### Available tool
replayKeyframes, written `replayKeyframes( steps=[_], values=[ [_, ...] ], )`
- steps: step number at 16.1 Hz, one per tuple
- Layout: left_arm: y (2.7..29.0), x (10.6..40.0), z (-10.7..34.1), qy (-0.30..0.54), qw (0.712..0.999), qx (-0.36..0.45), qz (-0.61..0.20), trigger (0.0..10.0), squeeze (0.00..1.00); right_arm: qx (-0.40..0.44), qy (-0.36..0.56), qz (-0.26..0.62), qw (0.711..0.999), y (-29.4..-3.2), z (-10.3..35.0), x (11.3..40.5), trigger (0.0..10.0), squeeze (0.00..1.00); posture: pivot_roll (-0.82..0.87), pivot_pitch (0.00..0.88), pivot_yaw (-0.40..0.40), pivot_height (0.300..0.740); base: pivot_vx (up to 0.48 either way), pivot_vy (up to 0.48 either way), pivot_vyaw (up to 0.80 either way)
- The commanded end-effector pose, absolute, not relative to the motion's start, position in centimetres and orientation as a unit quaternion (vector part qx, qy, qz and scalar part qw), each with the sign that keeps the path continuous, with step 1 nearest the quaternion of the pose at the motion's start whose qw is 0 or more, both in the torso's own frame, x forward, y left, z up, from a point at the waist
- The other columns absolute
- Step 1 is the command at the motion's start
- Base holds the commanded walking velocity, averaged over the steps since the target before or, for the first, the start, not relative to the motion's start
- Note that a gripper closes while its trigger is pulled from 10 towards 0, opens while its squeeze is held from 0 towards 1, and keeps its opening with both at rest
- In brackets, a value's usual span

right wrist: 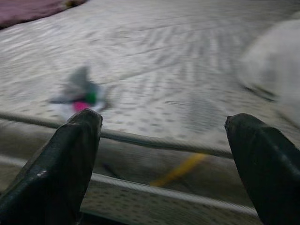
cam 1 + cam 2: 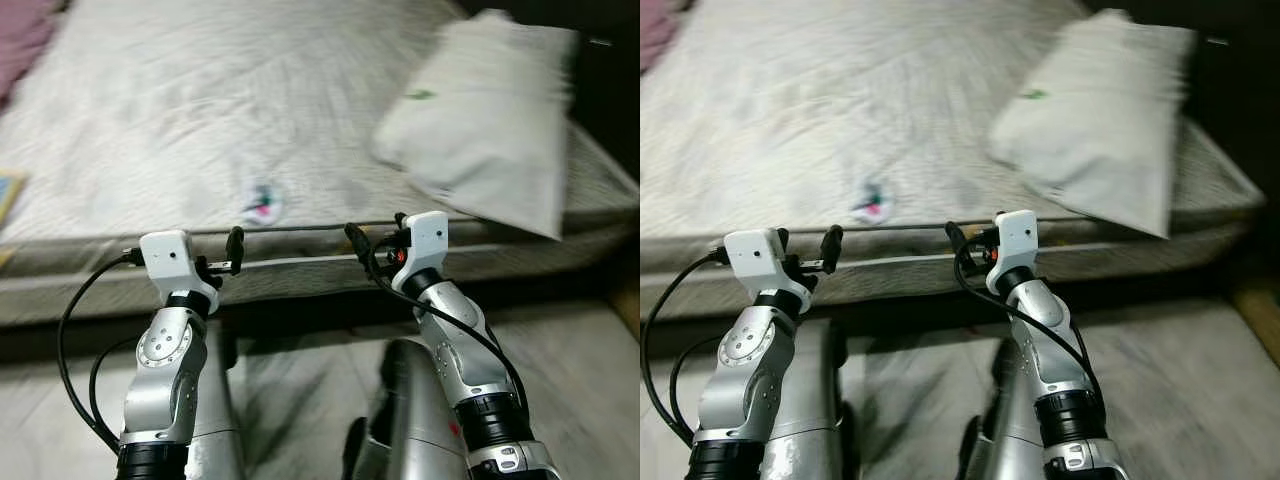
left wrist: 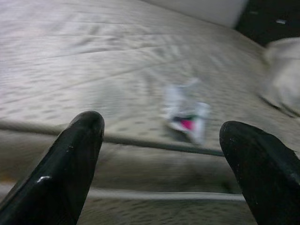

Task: Clean up the room

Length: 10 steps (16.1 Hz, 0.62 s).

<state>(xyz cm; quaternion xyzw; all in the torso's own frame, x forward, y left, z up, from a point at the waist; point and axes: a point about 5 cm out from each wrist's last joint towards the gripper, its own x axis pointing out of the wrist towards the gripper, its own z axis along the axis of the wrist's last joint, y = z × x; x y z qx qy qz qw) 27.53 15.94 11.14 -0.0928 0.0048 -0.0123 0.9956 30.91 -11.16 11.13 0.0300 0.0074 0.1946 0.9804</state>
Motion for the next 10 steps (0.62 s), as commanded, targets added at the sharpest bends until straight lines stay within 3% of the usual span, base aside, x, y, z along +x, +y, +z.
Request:
replayKeyframes(
  steps=[1,10],
  values=[
    [15.96,27.48,11.28,0.0,0.996,-0.093,-0.016,10.0,0.0,0.028,0.008,0.203,0.979,-10.78,11.16,31.04,10.0,0.0,0.06,0.092,-0.099,0.482,0.0,0.0,0.64],
    [15.94,27.65,11.24,0.003,0.995,-0.095,-0.02,10.0,0.0,0.034,0.008,0.201,0.979,-10.68,11.22,31.28,10.0,0.0,0.05,0.102,-0.094,0.482,0.083,0.0,0.0]
  ],
)
